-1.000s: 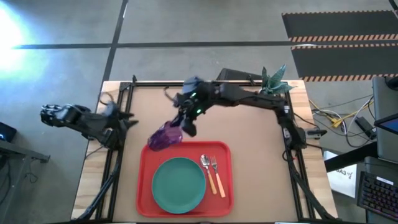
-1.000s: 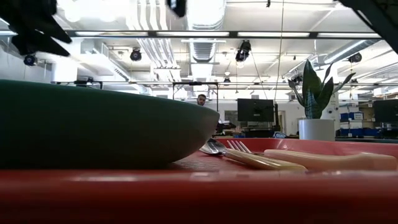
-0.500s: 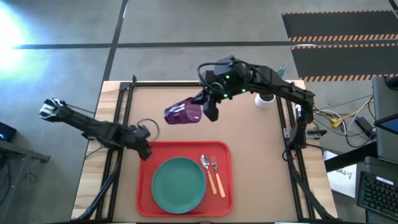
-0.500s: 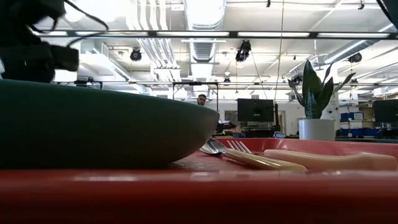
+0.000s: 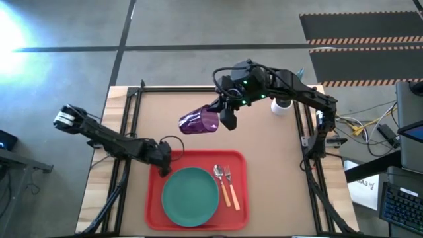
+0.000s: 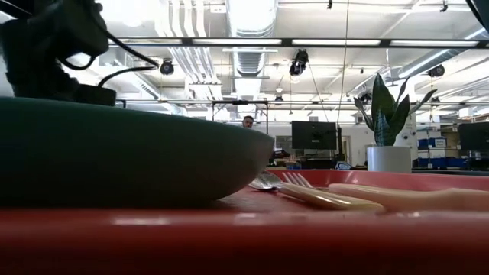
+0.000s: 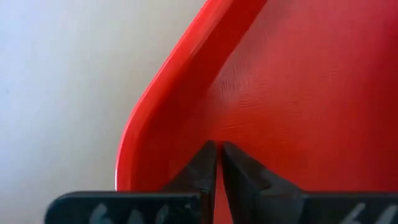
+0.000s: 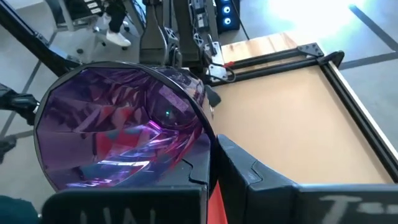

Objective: Pick and place plate/cup/fork/spoon on tray
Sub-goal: Put the violet cup on the red serving tray to the top left of the green plate

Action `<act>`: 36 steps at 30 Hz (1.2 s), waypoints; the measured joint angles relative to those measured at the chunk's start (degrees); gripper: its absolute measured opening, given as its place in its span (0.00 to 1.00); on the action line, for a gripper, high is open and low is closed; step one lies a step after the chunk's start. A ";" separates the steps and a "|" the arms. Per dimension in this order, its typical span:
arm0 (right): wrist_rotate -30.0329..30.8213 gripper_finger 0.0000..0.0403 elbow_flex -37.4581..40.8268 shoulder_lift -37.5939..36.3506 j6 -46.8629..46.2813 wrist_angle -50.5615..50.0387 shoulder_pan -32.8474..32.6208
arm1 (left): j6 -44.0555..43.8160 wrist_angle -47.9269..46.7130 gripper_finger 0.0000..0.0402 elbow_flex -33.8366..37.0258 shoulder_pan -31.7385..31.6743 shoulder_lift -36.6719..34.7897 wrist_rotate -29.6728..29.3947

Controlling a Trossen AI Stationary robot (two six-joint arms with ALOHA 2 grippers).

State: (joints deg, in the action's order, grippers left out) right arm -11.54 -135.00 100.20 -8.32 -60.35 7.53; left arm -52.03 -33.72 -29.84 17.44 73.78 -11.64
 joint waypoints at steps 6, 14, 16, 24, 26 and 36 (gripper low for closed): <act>-0.54 0.02 0.00 -0.13 0.02 0.01 0.00 | 5.19 11.15 0.00 -0.67 -3.78 6.26 -0.84; -1.09 0.02 0.00 -0.91 0.00 -1.60 0.00 | 13.92 21.04 0.00 -5.13 -14.62 13.97 2.59; -1.09 0.02 0.00 -1.12 0.02 -2.77 0.00 | 18.03 22.94 0.00 -6.78 -16.74 15.84 3.82; -0.91 0.02 0.00 -3.03 -0.61 -5.78 0.00 | 28.93 20.15 0.00 -13.48 -20.58 14.02 3.52; -0.89 0.02 0.00 -3.87 -0.59 -5.49 0.00 | 30.66 19.38 0.00 -15.08 -21.10 11.37 3.02; -0.25 0.02 0.00 -8.95 -2.25 -7.25 -0.45 | 32.84 -5.06 0.00 -20.41 -21.14 -8.73 -12.68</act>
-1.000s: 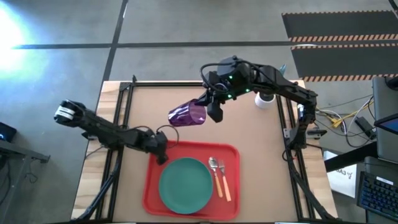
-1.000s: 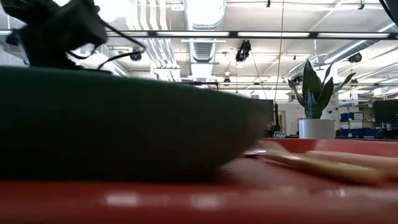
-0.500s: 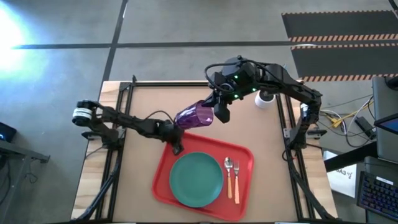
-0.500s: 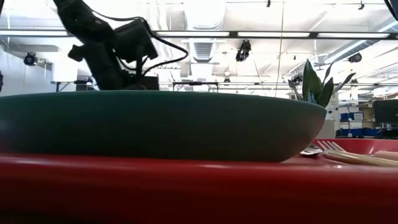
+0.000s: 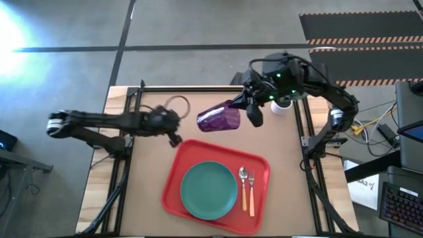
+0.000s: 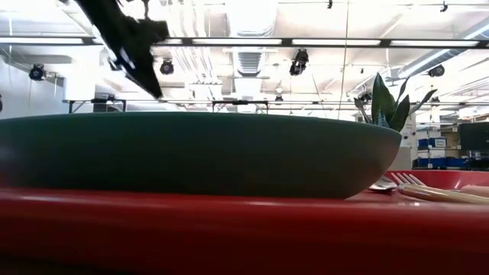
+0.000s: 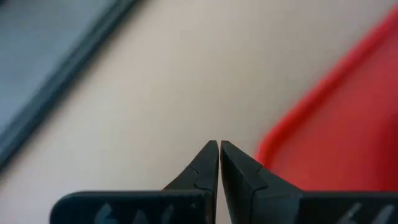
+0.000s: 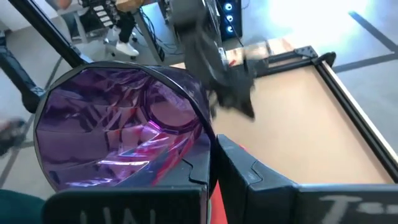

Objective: Pick and place plate/cup/fork/spoon on tray
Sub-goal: Put the violet cup on the red serving tray to the top left of the green plate

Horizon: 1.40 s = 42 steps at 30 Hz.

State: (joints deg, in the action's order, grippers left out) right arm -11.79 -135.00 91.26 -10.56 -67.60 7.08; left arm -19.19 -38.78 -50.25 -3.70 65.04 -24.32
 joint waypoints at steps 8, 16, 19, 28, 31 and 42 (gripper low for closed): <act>1.48 0.02 0.44 6.37 -1.42 -3.54 -1.68 | -5.97 -7.97 0.00 -1.44 -0.07 -18.46 -4.71; 1.31 0.02 0.48 19.14 4.05 -3.21 -1.96 | -4.27 -8.31 0.00 -1.25 -0.07 -31.82 -6.56; 1.31 0.02 0.48 22.96 4.11 -2.82 -1.94 | -4.06 -8.31 0.00 -1.25 -0.04 -35.42 -6.97; 1.51 0.02 0.44 32.89 4.15 -1.65 -1.94 | -3.92 -8.64 0.00 -0.01 -0.01 -39.91 -7.22; 2.41 0.02 0.42 35.06 4.15 -1.33 -1.96 | -3.94 -8.69 0.00 0.52 -0.02 -39.43 -7.23; 2.86 0.02 0.37 38.29 3.15 1.43 -2.09 | -4.33 -8.75 0.00 1.06 -0.04 -34.69 -7.08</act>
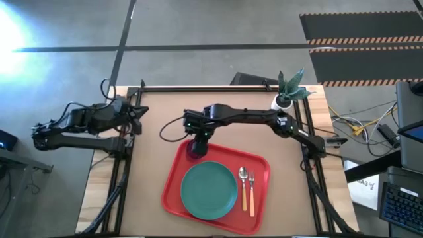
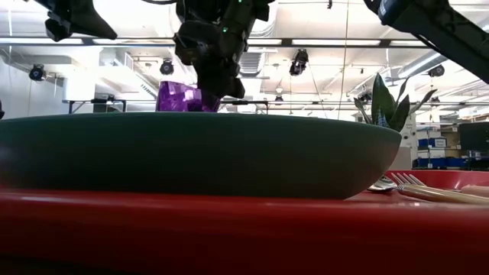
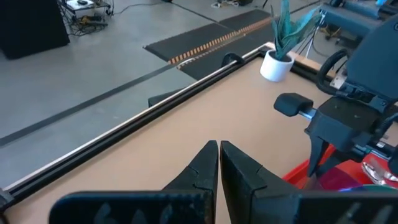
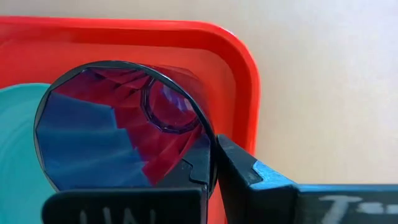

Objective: Pick and place plate/cup/fork/spoon on tray
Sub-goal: Put the violet cup on the red serving tray to the top left of the green plate

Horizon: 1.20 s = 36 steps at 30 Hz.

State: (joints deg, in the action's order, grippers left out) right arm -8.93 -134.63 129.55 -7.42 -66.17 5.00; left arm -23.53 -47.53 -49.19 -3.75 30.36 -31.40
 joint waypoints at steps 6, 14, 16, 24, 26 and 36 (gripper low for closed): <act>-0.27 0.02 0.00 0.05 -0.58 0.81 -0.25 | -0.03 0.04 0.00 0.00 0.00 2.15 0.02; -1.86 0.02 0.00 0.05 -1.02 0.47 -0.66 | -0.07 0.14 0.00 0.00 0.00 2.48 0.02; -1.58 0.02 0.00 0.05 -1.05 0.46 -0.66 | -0.07 0.42 0.00 0.00 0.00 2.31 0.03; 2.22 0.02 0.02 0.05 -0.31 0.48 -0.21 | -0.07 0.39 0.00 0.00 0.00 2.11 0.04; 1.16 0.02 0.02 0.05 -0.57 0.46 0.01 | -0.07 0.36 0.00 0.00 0.00 2.11 0.07; -0.68 0.02 0.13 0.05 -1.12 -3.07 0.15 | -0.07 0.33 0.00 0.00 0.04 2.13 0.22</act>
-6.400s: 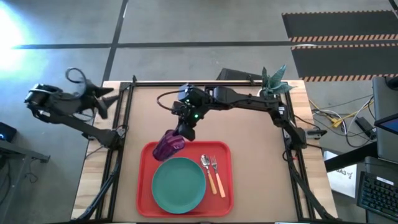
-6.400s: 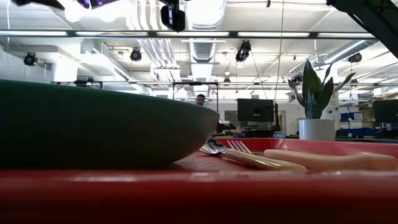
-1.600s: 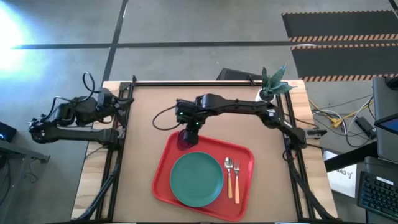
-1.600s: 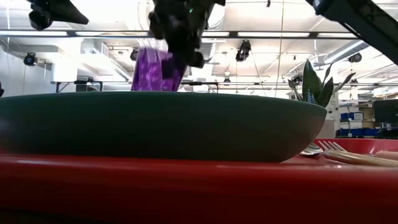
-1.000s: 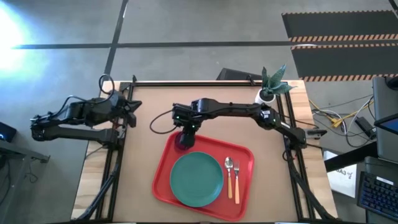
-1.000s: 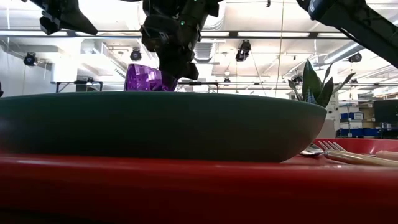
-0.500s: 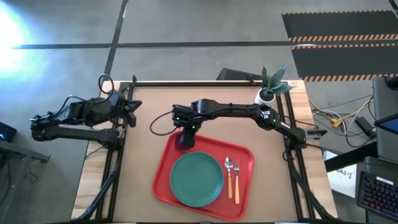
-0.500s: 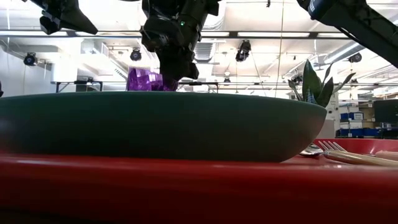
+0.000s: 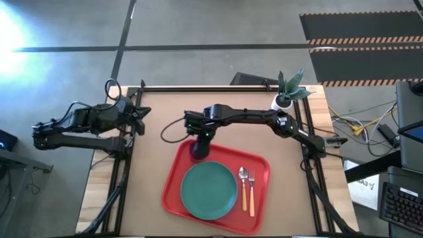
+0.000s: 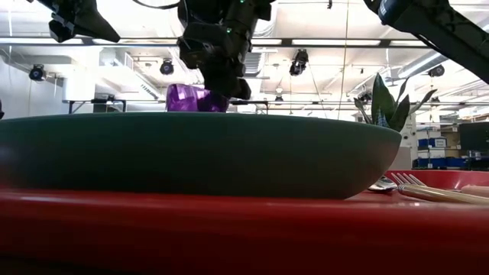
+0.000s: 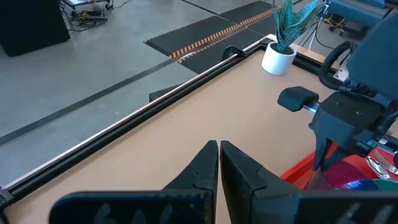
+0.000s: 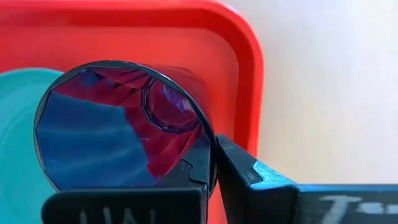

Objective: Pick and place plate/cup/fork/spoon on tray
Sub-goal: Put the violet cup on the red serving tray to the top left of the green plate

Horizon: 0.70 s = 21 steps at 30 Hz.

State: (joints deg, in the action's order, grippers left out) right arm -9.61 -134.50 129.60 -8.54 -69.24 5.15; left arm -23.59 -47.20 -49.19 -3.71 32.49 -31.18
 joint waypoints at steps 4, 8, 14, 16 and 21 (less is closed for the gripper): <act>0.05 0.02 0.00 0.00 -0.55 -0.76 0.00 | 0.00 0.00 0.00 0.00 -0.02 -0.01 0.00; 0.17 0.02 0.00 0.00 -0.52 -0.50 0.13 | 0.00 0.00 0.00 0.00 -0.02 -0.02 -0.02; 0.17 0.02 0.00 -0.02 -0.33 -0.29 0.13 | -0.01 -0.01 0.00 0.00 -0.04 -0.02 -0.02; 0.15 0.04 0.00 -0.02 0.20 -0.12 0.13 | -0.02 -0.02 0.00 0.00 -0.04 -0.02 0.09; 0.15 0.10 0.00 -0.04 0.17 2.36 0.13 | -0.02 0.00 0.00 0.00 -0.04 0.00 0.70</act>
State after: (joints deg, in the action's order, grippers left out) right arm -9.46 -134.50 129.56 -8.36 -66.88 5.28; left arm -23.62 -47.20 -49.19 -3.75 32.49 -30.48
